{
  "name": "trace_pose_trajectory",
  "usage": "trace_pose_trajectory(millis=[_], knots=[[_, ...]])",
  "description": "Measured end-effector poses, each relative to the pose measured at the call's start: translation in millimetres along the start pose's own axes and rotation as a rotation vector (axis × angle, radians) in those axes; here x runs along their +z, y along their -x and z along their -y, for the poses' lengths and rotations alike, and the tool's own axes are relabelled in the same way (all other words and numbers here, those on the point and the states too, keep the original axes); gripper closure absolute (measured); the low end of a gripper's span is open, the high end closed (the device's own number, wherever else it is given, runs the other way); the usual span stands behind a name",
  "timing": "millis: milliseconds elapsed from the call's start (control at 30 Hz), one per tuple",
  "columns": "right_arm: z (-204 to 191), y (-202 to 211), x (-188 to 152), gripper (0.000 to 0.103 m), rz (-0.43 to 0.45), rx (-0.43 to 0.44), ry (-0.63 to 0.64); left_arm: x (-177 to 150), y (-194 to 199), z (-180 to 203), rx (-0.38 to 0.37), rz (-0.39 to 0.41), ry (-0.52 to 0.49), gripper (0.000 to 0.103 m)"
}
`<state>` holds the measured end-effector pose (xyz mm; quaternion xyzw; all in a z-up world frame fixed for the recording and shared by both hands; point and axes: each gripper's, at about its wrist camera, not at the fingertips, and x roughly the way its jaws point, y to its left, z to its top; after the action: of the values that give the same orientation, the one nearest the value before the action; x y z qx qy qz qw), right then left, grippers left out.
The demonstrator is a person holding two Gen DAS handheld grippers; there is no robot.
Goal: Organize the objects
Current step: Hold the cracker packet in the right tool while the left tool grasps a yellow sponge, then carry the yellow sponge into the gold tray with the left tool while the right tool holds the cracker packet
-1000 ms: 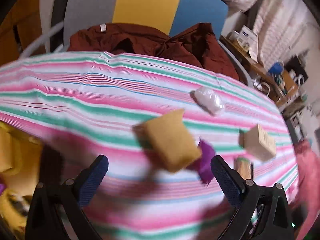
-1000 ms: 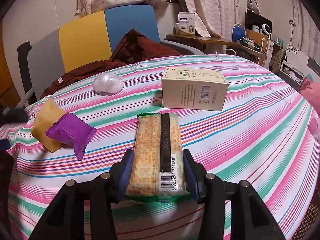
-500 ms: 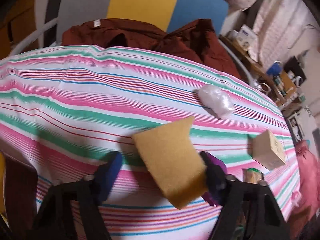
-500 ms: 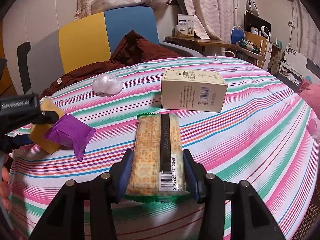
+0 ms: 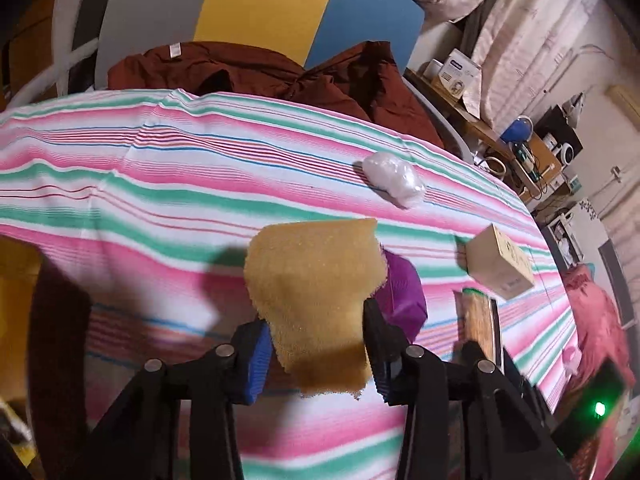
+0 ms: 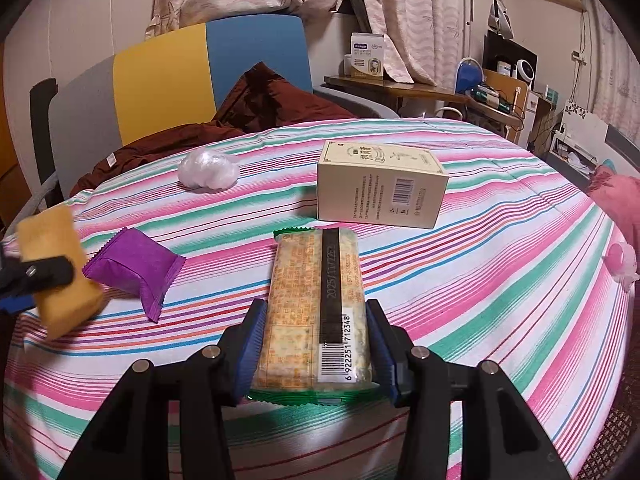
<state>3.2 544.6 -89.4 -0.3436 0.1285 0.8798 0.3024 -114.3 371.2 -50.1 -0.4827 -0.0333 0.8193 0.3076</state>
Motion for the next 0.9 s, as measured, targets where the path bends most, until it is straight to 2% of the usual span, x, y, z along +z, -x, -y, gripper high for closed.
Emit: trace_pose_trajectory(millis=[267, 633, 900], knots=[[-3, 0, 0, 0.054, 0.004, -0.019, 0.012, -27, 33, -15, -0.038, 0.005, 0.047, 0.061], [-9, 7, -1, 0.054, 0.029, -0.051, 0.043, -66, 110, -15, -0.113, 0.097, -0.032, 0.061], [-27, 24, -4, 0.054, 0.111, -0.068, 0.141, -84, 156, -56, -0.108, 0.164, 0.015, 0.061]])
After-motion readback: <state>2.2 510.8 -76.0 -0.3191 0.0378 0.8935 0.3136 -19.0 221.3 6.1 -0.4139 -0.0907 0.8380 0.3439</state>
